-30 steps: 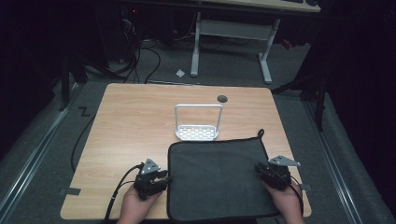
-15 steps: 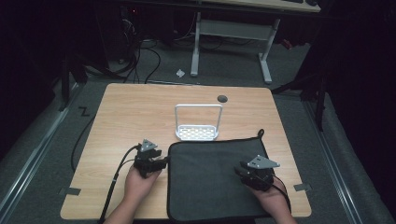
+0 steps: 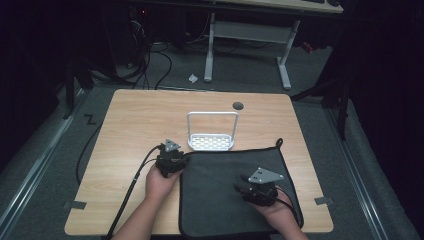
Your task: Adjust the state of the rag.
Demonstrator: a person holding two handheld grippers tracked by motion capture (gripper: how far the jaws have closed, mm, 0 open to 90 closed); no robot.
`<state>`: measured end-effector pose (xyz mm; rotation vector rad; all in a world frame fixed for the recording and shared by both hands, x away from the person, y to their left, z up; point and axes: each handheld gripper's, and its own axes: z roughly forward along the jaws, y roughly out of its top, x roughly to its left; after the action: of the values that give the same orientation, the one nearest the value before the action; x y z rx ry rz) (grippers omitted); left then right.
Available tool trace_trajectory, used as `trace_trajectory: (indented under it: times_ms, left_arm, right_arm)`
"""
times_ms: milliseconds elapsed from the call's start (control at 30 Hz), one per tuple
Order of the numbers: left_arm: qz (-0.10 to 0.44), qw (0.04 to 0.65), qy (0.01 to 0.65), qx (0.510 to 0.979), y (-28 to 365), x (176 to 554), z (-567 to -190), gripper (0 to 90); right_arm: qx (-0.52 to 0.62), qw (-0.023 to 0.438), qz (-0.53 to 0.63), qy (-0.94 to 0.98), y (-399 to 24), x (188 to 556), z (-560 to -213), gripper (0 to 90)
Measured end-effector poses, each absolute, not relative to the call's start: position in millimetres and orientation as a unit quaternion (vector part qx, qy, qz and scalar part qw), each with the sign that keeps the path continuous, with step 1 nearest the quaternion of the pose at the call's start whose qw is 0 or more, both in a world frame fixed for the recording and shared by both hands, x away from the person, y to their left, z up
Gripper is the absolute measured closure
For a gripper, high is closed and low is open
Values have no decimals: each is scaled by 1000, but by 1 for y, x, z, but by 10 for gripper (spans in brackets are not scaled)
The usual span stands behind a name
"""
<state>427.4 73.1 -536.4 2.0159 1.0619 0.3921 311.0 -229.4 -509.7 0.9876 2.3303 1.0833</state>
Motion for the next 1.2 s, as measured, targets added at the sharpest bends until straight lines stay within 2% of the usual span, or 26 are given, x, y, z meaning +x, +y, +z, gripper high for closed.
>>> trace_trajectory:
  times_ms: [67,167,200,233,433,600,867,1033,1100,1200]
  left_arm:
    - [166,396,411,804,71,426,-536,647]
    - [175,392,404,808,68,424,-536,712]
    - [171,394,403,808,68,424,-536,712]
    - [167,395,404,808,69,424,-536,791]
    - [127,414,420,797,77,429,-537,832]
    - [94,430,437,784,84,434,-538,834]
    - [89,435,442,779,86,434,-538,830]
    - [86,434,443,780,87,434,-539,827]
    - [90,433,442,781,86,433,-538,827]
    - [88,434,442,780,86,433,-539,827]
  right_arm:
    - [343,193,384,835,-220,309,-510,542]
    - [319,192,385,844,-202,305,-512,522]
    - [319,192,385,844,-202,305,-512,522]
    - [308,190,386,848,-192,302,-512,523]
    - [282,171,395,857,-163,296,-512,514]
    - [267,153,387,869,-138,294,-515,449]
    - [259,127,388,875,-99,292,-519,425]
    - [240,92,385,887,-72,290,-526,409]
    - [232,87,377,893,-67,288,-529,407]
    - [219,114,361,899,-67,286,-533,441]
